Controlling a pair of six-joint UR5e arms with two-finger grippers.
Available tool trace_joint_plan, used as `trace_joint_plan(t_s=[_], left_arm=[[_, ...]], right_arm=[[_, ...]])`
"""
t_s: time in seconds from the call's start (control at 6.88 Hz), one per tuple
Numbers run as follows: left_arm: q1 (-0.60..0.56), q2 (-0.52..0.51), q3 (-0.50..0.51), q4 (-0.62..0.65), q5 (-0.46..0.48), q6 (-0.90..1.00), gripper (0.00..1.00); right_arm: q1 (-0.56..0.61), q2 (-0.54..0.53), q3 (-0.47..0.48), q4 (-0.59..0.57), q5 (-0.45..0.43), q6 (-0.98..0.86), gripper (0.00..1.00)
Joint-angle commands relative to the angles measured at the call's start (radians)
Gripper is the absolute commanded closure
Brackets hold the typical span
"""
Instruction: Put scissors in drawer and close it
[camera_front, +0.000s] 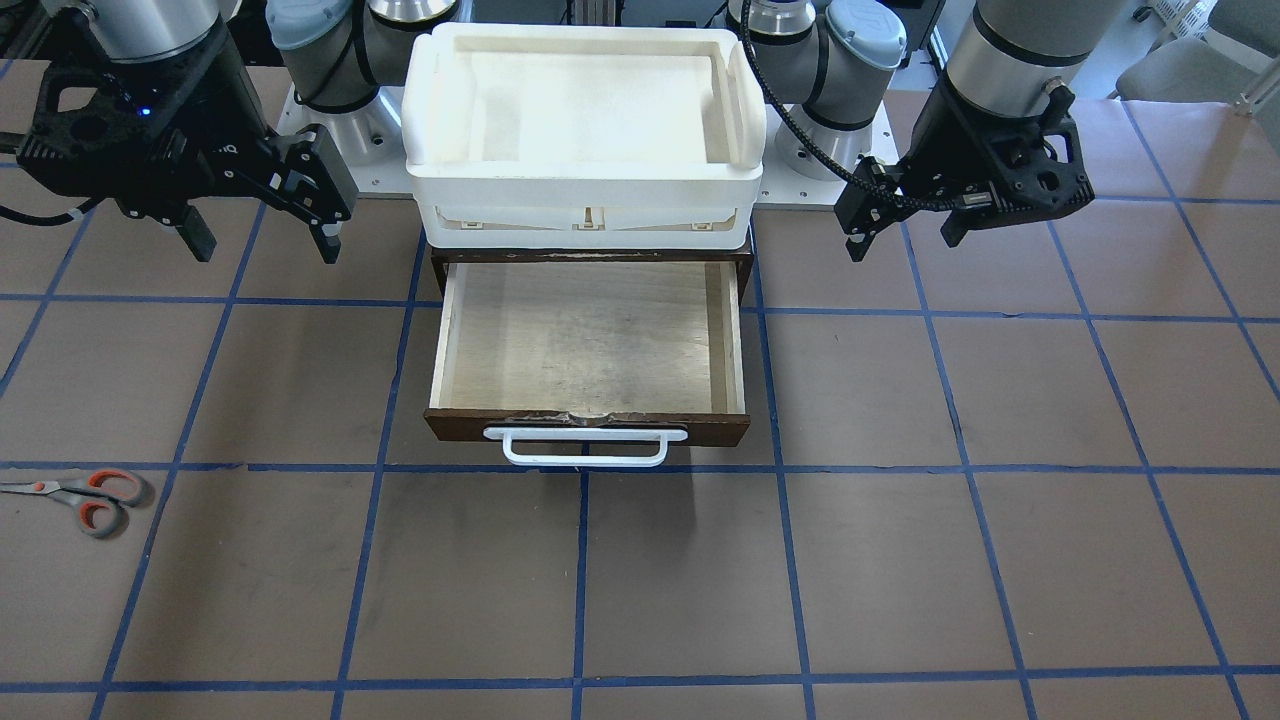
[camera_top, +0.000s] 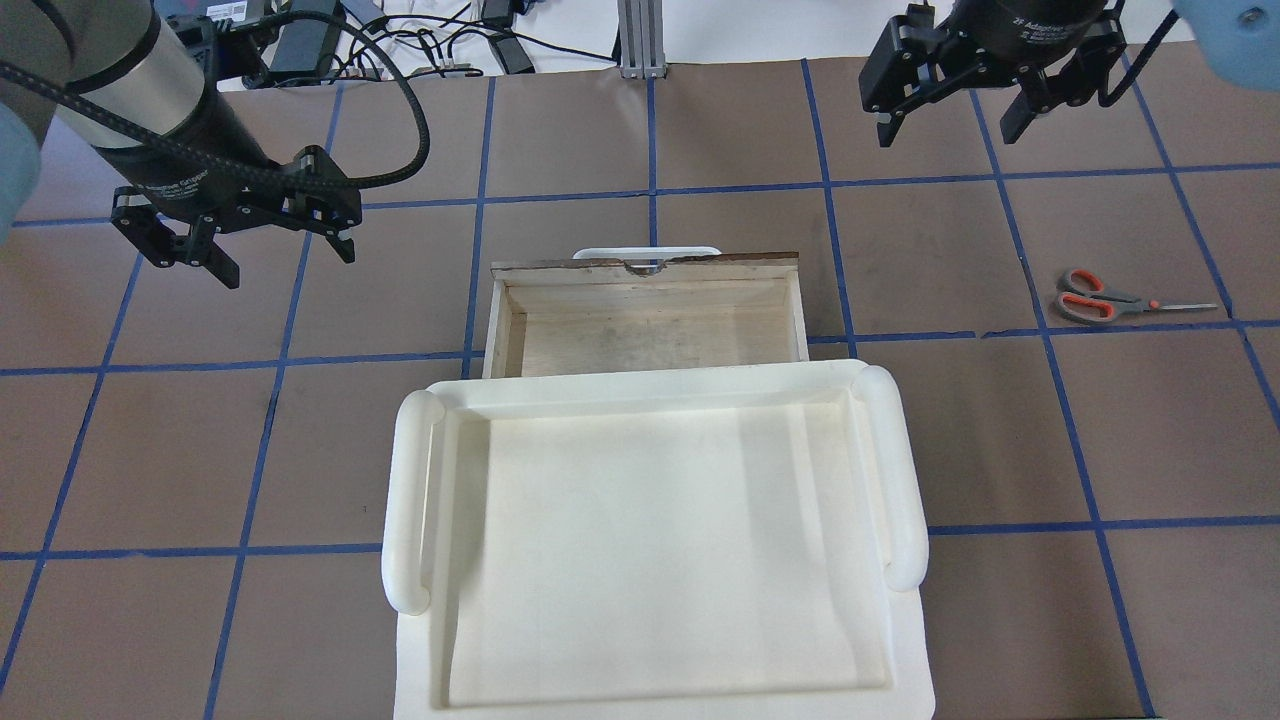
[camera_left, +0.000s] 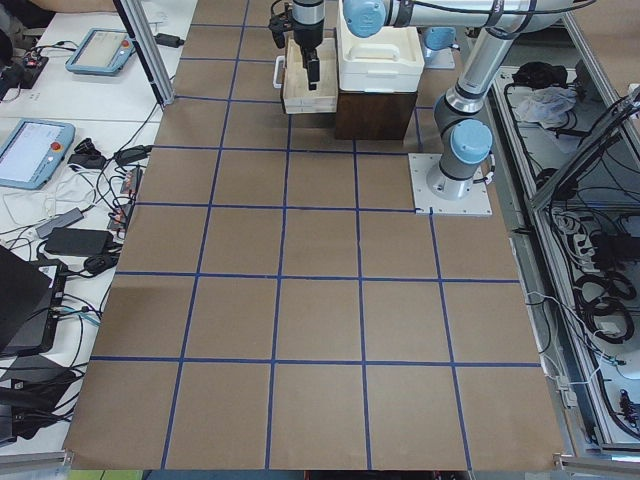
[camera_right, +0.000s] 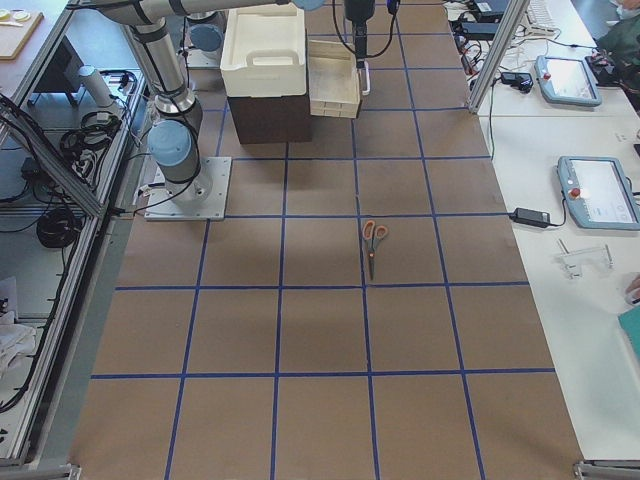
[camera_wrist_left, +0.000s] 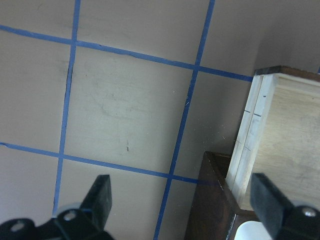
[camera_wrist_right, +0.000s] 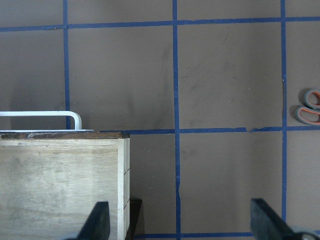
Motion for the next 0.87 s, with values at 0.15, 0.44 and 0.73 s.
trace_joint_plan(t_s=[0.15, 0.44, 0.73], left_arm=[[-0.003, 0.0, 0.0, -0.003, 0.008, 0.002, 0.0], [-0.003, 0.001, 0.0, -0.006, 0.009, 0.008, 0.0], [-0.003, -0.002, -0.002, -0.008, 0.01, 0.012, 0.0]], right_arm=[[0.0, 0.004, 0.001, 0.013, 0.004, 0.001, 0.0], [0.0, 0.005, -0.001, -0.007, 0.001, 0.001, 0.0], [-0.004, 0.031, 0.004, -0.01, -0.006, 0.051, 0.0]])
